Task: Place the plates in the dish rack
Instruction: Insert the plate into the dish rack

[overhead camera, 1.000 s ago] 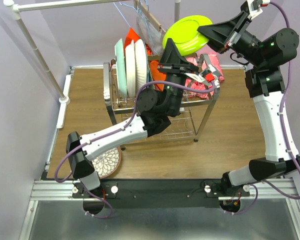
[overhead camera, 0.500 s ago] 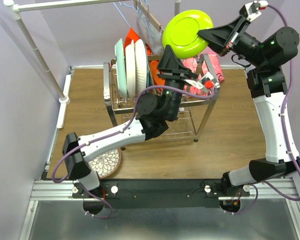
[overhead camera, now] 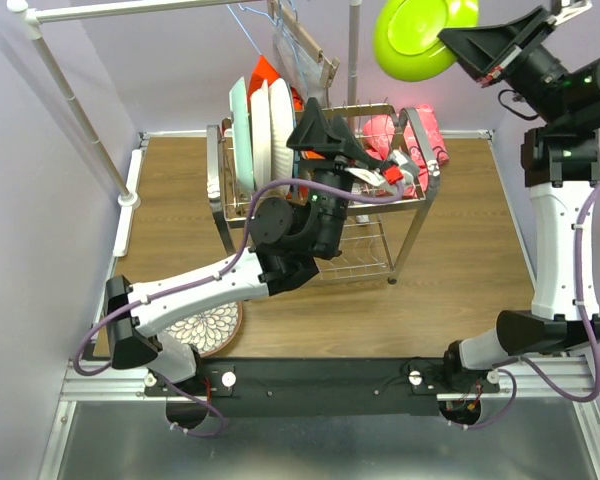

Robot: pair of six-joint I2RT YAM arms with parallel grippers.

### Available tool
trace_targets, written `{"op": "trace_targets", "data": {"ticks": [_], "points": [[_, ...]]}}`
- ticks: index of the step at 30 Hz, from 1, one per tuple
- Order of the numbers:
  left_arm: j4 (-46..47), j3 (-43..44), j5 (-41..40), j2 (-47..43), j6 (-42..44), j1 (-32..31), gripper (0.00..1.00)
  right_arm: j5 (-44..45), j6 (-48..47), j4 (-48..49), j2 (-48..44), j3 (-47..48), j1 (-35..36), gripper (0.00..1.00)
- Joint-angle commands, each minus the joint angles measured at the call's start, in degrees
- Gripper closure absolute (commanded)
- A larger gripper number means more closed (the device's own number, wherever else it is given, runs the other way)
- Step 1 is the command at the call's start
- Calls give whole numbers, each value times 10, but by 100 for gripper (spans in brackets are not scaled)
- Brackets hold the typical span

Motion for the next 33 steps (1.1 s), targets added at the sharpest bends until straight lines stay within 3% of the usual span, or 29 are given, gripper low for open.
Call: {"op": "trace_targets", "data": {"ticks": [1,3,4,7,10,14,21,33], "points": [[-149,98,-31,-37,-200,-5,33,-12,-129,3,-11,26,-34,100],[-232,180,-13,-41,-329,0,32,-26,-146,-21,-14,22,-34,99],[-309,211,5,-39,-366,3,32,-41,-155,-37,-14,16,-34,99],[-421,317,9,-23,-488,12,32,-59,-199,-114,-14,15,-28,100],[-470,358,17,-33,-556,19,32,-50,-259,-199,-15,28,4,99],[-474,336,16,-83,-637,24,32,-14,-303,-266,-14,33,43,99],[-460,232,-20,-175,-691,25,31,84,-370,-356,-11,17,127,99],[-427,131,-48,-249,-723,25,31,200,-440,-438,3,13,193,99]]}}
